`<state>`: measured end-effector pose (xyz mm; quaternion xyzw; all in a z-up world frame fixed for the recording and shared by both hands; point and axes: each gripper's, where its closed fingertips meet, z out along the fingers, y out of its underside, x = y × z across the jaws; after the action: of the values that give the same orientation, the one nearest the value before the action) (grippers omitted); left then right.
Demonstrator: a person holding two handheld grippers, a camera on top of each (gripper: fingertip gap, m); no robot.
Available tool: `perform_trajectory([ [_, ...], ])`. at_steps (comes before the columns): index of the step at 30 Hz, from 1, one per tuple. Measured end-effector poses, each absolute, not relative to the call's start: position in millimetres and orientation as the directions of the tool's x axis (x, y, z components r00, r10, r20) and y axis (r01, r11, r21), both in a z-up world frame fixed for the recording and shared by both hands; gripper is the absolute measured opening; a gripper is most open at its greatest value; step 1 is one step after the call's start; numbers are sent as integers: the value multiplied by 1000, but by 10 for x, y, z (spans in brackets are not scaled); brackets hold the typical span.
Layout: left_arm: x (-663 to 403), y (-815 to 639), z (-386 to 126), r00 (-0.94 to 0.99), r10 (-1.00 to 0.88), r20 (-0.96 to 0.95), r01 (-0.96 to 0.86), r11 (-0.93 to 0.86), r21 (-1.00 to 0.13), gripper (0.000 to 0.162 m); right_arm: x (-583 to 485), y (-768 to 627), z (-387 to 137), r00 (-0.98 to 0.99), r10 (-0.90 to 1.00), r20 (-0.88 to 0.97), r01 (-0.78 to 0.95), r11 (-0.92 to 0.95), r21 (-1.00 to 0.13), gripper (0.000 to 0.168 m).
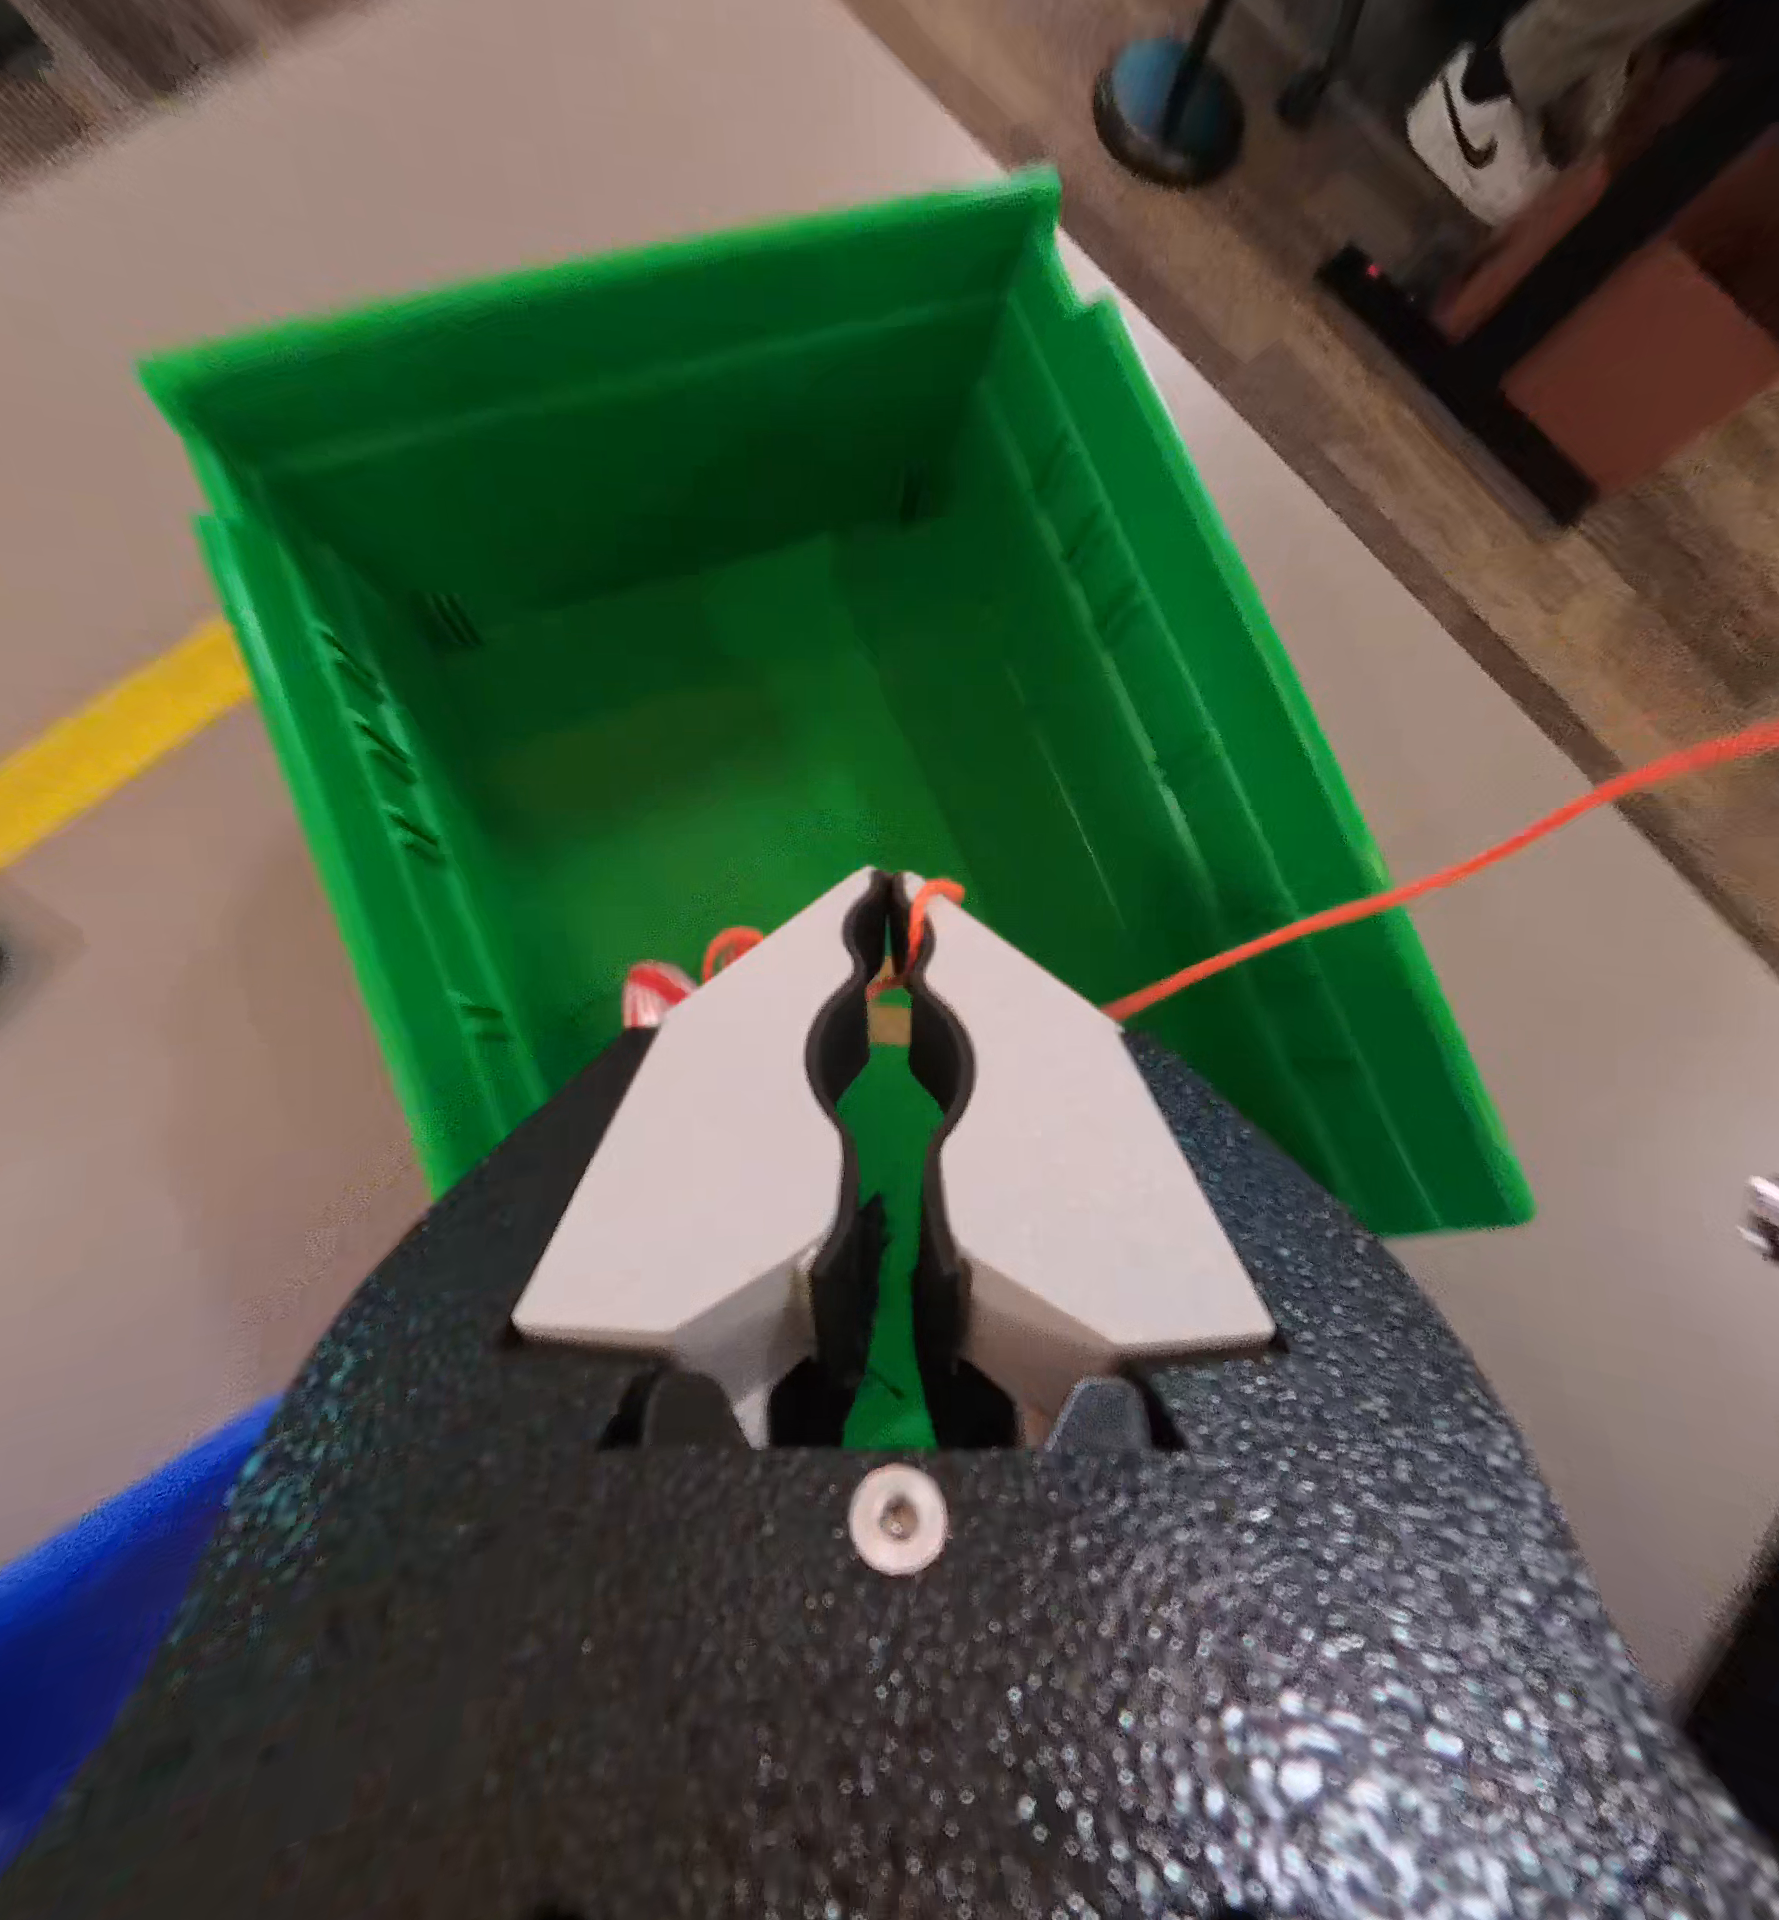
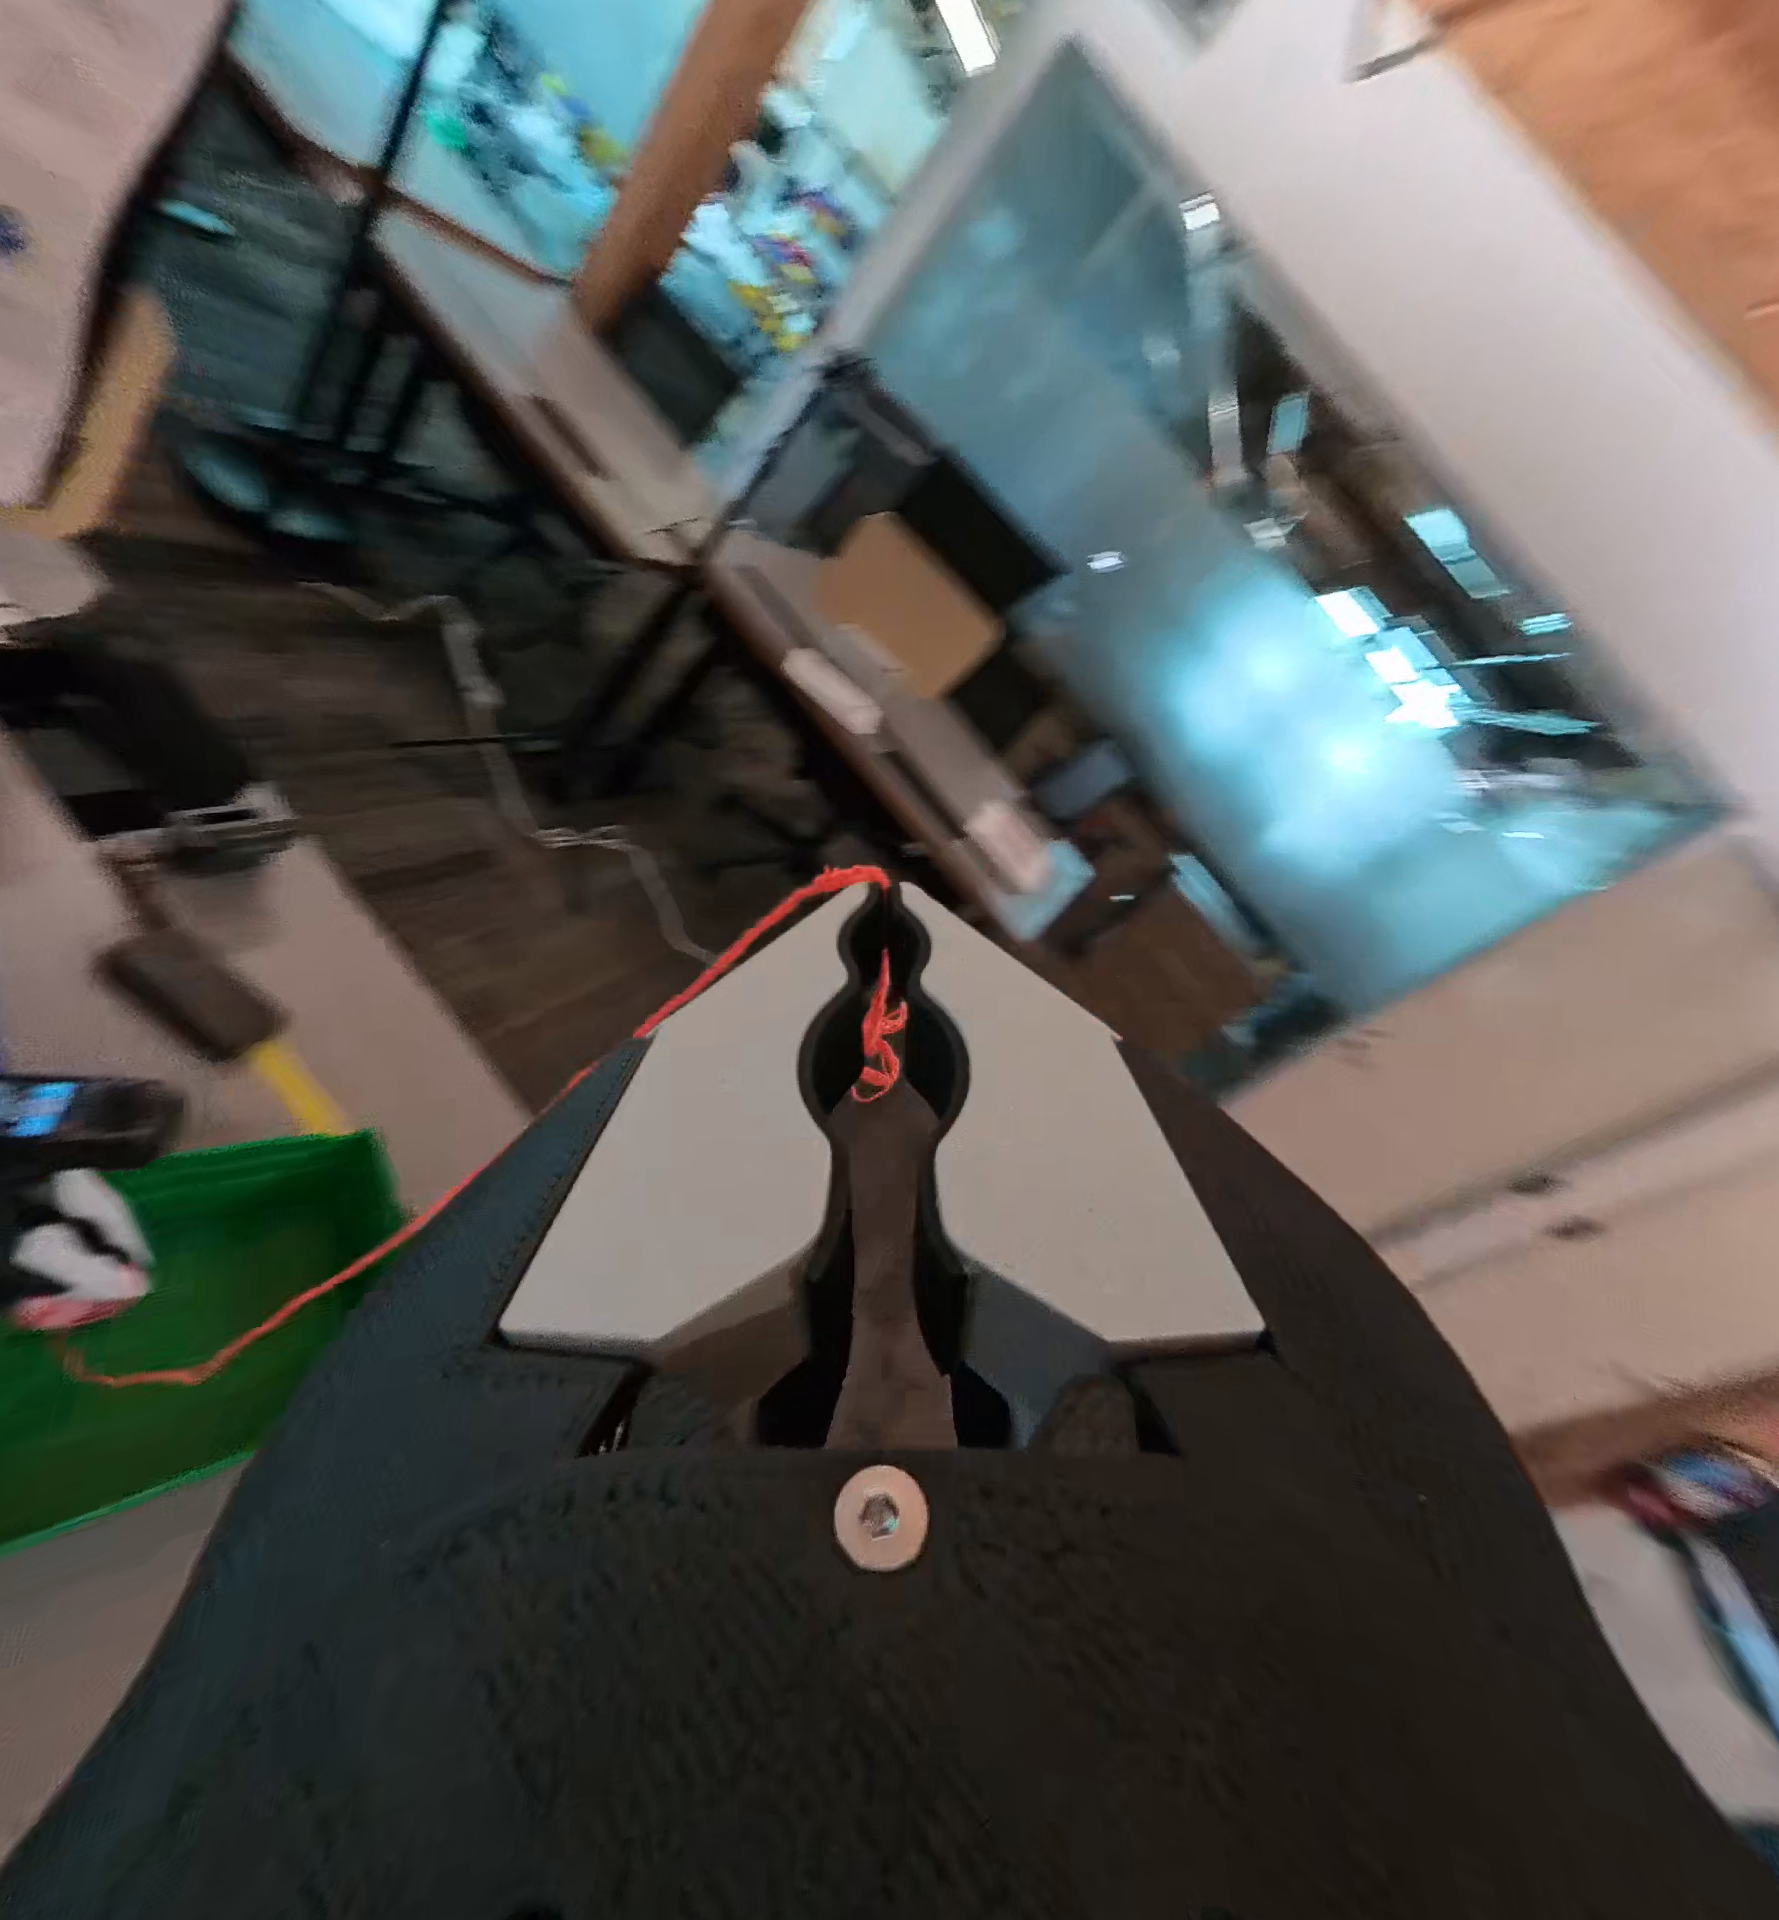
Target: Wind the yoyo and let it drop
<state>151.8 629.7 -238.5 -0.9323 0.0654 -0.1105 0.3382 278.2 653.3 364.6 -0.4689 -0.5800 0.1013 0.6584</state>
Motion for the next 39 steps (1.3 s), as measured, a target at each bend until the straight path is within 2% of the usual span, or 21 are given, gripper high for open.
perform_trajectory([
  [2, 1558, 6177, -2423, 957, -164, 239, 12, -803, -596, 0, 2271, 6700, 2969, 211, 761, 614, 425, 494, -758, 0],
  [3, 1542, 6124, -2420, 959, -139, 248, 36, -806, -591, 16, 2051, 6799, 2626, 174, 786, 593, 444, 475, -760, 0],
  [4, 1567, 6036, -2409, 951, -142, 275, 45, -814, -579, 48, 1847, 6879, 2279, 146, 806, 574, 468, 455, -758, 0],
  [7, 1596, 5734, -2381, 940, -115, 322, 82, -838, -540, 69, 1434, 7194, 1422, 147, 799, 583, 536, 431, -726, 0],
  [11, 1580, 5338, -2261, 948, -92, 304, 96, -828, -552, 89, 1202, 7307, 675, 86, 621, 779, 603, 590, -537, 0],
  [13, 1573, 5136, -2159, 951, -79, 299, 108, -820, -562, 101, 1117, 7202, 148, -44, 655, 755, 632, 603, -486, 0],
  [15, 1565, 4955, -1994, 954, -68, 291, 128, -786, -605, 106, 1165, 7025, -536, -208, 794, 572, 716, 521, -464, 0],
  [17, 1598, 4765, -1875, 949, -52, 310, 169, -748, -642, 108, 1249, 6824, -1019, -254, 905, 340, 789, 397, -469, 4],
  [21, 1663, 4400, -1794, 930, -3, 368, 262, -695, -669, 109, 1460, 6573, -1503, -276, 959, 62, 878, 278, -389, 81],
  [23, 1661, 4222, -1806, 917, 32, 398, 315, -670, -672, 109, 1560, 6633, -1613, -301, 949, 89, 893, 314, -324, 102],
  [25, 1653, 4108, -1834, 897, 62, 439, 376, -628, -681, 106, 1600, 6992, -1606, -415, 815, 404, 839, 514, -175, 108],
  [26, 1660, 4067, -1845, 877, 74, 475, 418, -604, -678, 102, 1621, 6988, -1611, -494, 737, 461, 787, 605, -124, 109],
  [27, 1670, 4030, -1851, 853, 85, 514, 462, -580, -671, 101, 1704, 6762, -1686, -571, 733, 370, 743, 653, -147, 114],
  [28, 1691, 3985, -1868, 829, 94, 552, 504, -555, -662, 99, 1793, 6532, -1732, -596, 763, 250, 738, 643, -204, 112],
  [31, 1717, 3954, -1828, 778, 101, 620, 585, -478, -655, 95, 1785, 6566, -1719, -564, 781, 268, 744, 621, -247, 107],
  [33, 1740, 4024, -1717, 770, 72, 634, 598, -426, -679, 90, 1700, 6341, -1576, -505, 843, 186, 728, 532, -432, 110],
  [34, 1767, 4092, -1618, 782, 39, 622, 584, -396, -709, 87, 1620, 6234, -1435, -491, 849, 195, 666, 510, -544, 109],
  [36, 1817, 4322, -1423, 839, -38, 543, 494, -368, -788, 81, 1548, 6131, -1225, -466, 843, 270, 549, 515, -659, 104],
  [37, 1841, 4470, -1343, 877, -80, 474, 417, -364, -833, 74, 1559, 6070, -1188, -468, 839, 276, 522, 515, -679, 104],
  [38, 1849, 4635, -1287, 915, -100, 390, 329, -371, -868, 52, 1590, 5990, -1190, -486, 837, 253, 515, 508, -690, 104],
  [39, 1835, 4800, -1286, 953, -109, 282, 218, -397, -892, 43, 1612, 5929, -1195, -496, 837, 233, 515, 499, -697, 105],
])
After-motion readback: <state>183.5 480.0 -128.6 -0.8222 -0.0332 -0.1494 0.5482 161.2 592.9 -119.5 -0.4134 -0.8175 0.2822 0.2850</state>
